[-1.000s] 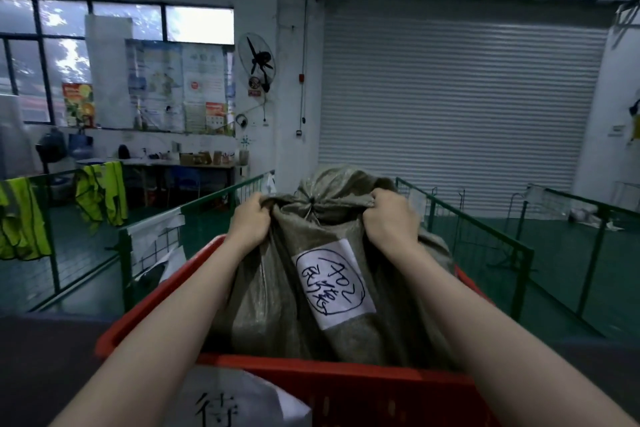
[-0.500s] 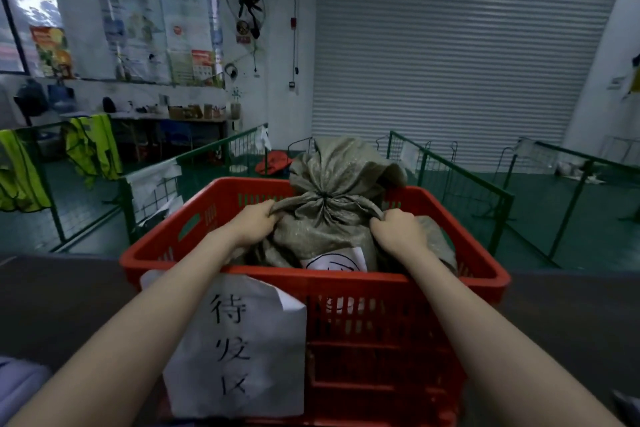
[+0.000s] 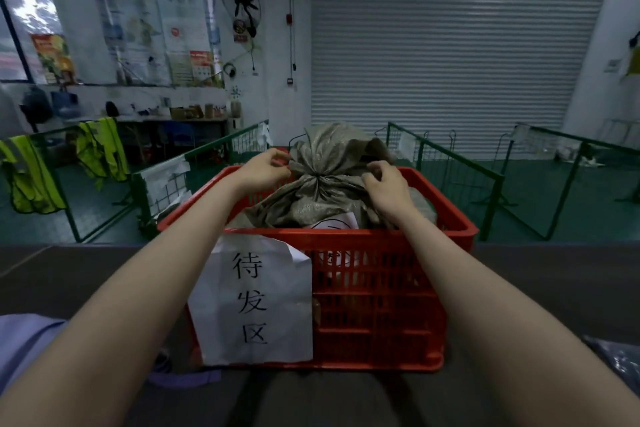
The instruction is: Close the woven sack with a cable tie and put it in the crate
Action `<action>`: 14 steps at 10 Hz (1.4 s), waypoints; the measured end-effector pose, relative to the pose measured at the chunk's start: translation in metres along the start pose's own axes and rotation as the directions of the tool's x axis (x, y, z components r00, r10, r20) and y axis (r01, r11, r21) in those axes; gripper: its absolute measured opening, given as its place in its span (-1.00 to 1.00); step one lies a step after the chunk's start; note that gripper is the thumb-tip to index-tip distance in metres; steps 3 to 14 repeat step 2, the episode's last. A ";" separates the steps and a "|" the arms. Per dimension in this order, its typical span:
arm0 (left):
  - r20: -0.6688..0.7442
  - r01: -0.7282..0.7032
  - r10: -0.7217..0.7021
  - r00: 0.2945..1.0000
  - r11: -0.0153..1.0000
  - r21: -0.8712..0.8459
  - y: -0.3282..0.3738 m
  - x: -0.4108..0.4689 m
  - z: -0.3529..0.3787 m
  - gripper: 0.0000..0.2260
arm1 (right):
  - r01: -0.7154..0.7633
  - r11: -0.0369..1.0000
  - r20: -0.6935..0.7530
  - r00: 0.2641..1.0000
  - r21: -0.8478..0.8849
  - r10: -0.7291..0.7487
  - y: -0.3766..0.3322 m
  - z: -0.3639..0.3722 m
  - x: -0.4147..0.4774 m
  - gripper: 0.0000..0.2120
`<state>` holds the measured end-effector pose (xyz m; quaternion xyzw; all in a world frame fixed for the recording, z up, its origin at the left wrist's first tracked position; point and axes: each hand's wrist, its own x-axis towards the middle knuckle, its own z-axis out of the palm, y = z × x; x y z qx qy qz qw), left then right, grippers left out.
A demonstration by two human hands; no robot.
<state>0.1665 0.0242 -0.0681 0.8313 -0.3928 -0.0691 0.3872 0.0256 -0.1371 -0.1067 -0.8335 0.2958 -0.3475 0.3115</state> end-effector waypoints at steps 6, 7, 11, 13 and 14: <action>-0.095 -0.122 0.110 0.989 0.984 -0.131 0.022 -0.020 -0.012 -0.78 | -0.113 0.882 0.087 0.993 0.458 0.082 -0.035 -0.036 -0.006 -0.79; -0.095 -0.122 0.110 0.989 0.984 -0.131 0.022 -0.020 -0.012 -0.78 | -0.113 0.882 0.087 0.993 0.458 0.082 -0.035 -0.036 -0.006 -0.79; -0.095 -0.122 0.110 0.989 0.984 -0.131 0.022 -0.020 -0.012 -0.78 | -0.113 0.882 0.087 0.993 0.458 0.082 -0.035 -0.036 -0.006 -0.79; -0.095 -0.122 0.110 0.989 0.984 -0.131 0.022 -0.020 -0.012 -0.78 | -0.113 0.882 0.087 0.993 0.458 0.082 -0.035 -0.036 -0.006 -0.79; -0.095 -0.122 0.110 0.989 0.984 -0.131 0.022 -0.020 -0.012 -0.78 | -0.113 0.882 0.087 0.993 0.458 0.082 -0.035 -0.036 -0.006 -0.79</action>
